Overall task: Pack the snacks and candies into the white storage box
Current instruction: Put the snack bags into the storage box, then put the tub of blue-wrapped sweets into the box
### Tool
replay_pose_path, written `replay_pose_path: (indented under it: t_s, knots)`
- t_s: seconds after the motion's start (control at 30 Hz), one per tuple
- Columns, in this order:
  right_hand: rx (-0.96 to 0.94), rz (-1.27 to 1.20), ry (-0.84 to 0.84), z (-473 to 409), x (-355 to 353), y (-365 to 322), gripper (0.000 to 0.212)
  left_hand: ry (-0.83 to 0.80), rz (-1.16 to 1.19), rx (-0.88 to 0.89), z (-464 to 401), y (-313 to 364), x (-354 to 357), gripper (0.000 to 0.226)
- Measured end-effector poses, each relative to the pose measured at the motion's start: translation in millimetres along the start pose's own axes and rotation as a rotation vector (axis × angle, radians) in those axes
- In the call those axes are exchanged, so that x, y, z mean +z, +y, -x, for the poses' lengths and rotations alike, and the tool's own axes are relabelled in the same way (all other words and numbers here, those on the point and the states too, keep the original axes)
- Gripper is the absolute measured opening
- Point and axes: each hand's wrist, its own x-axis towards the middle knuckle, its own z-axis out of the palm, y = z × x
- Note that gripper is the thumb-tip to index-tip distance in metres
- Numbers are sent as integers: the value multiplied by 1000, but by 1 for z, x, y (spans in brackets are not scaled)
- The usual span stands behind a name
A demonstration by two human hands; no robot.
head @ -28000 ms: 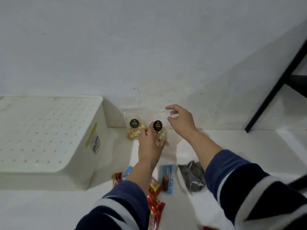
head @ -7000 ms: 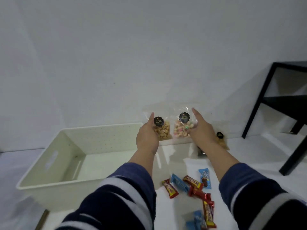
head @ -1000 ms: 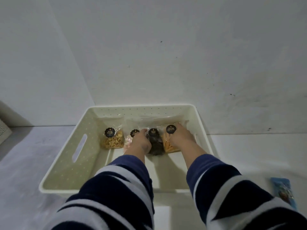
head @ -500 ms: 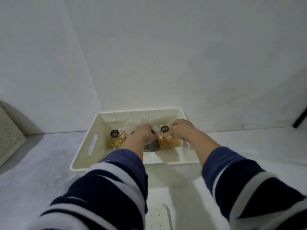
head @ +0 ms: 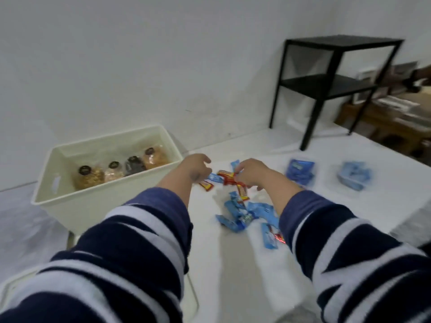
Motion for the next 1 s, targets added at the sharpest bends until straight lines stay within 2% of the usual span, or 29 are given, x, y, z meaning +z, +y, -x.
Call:
replay_pose_path:
  t_s: [0.17, 0.33, 0.53, 0.7, 0.8, 0.9, 1.0]
  knots:
    - [154, -21, 27, 32, -15, 100, 38, -162, -103, 85, 17, 42, 66, 39]
    - [301, -65, 69, 49, -47, 197, 38, -277, -107, 74, 8, 78, 121, 39]
    - [432, -170, 127, 29, -91, 304, 43, -262, 24, 88, -36, 149, 171, 31]
    - [418, -170, 126, -20, -130, 372, 50, -217, 80, 70, -88, 209, 210, 33]
    - [422, -128, 119, -50, -147, 401, 51, -213, -30, 66, -121, 224, 230, 37]
    - [446, -120, 179, -84, -152, 436, 58, -222, -136, 14, -147, 225, 248, 42]
    - [502, -246, 240, -114, -149, 456, 58, -222, -220, -52, -166, 219, 262, 46]
